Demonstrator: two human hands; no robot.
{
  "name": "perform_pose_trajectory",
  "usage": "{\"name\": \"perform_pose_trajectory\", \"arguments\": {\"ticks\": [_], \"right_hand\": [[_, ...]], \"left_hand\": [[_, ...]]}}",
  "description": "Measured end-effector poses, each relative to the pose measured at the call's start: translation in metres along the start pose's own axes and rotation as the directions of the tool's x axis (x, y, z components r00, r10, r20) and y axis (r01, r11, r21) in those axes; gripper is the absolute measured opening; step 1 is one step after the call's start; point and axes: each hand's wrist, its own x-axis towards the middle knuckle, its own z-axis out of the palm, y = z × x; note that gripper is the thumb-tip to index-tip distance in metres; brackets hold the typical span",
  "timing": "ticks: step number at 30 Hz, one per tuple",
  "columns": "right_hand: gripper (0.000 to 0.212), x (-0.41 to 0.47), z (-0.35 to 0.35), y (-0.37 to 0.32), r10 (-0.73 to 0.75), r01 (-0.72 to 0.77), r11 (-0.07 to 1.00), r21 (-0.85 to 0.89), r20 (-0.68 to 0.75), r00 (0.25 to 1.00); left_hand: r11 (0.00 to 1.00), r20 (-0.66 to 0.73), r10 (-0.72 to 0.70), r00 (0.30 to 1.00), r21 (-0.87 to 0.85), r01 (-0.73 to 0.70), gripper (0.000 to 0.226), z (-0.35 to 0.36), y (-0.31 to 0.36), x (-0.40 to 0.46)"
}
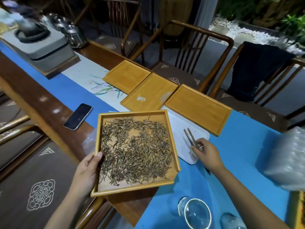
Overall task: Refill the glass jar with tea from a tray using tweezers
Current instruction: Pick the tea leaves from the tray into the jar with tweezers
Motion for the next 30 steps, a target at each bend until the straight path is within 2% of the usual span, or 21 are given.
{"name": "perform_pose_trajectory", "arguments": {"ticks": [4,7,11,15,19,24,30], "right_hand": [[0.017,-0.052,-0.051,-0.013,0.060,-0.027,0.967,0.255,-0.122,0.991],[0.019,-0.108,-0.084,-0.019,0.087,-0.040,0.967,0.251,-0.178,0.980],[0.022,-0.187,-0.105,-0.025,0.123,-0.084,0.978,0.193,-0.200,0.972],[0.018,-0.232,-0.101,-0.045,0.065,-0.047,0.994,0.102,-0.184,0.981],[0.019,-0.241,-0.085,-0.056,-0.002,-0.011,0.996,-0.086,-0.148,0.989],[0.026,-0.238,-0.066,-0.060,-0.033,0.016,0.976,-0.216,-0.074,0.997],[0.033,-0.231,-0.055,-0.058,-0.023,0.019,0.942,-0.334,-0.007,1.000]], "left_hand": [[1.000,0.070,0.011,0.998,-0.004,-0.010,0.020,0.020,0.012,-0.007],[0.999,0.098,0.008,0.995,-0.031,-0.005,0.016,0.037,0.017,-0.015],[0.999,0.180,0.037,0.983,0.019,-0.041,0.018,0.052,0.022,-0.029],[0.996,0.245,0.043,0.969,0.065,-0.060,0.028,0.063,0.024,-0.041],[0.984,0.313,0.070,0.947,0.132,-0.117,0.016,0.071,0.017,-0.053],[0.978,0.354,0.088,0.931,0.146,-0.148,0.022,0.071,0.011,-0.062],[0.984,0.310,0.085,0.947,0.121,-0.128,0.024,0.073,0.010,-0.068]]}}
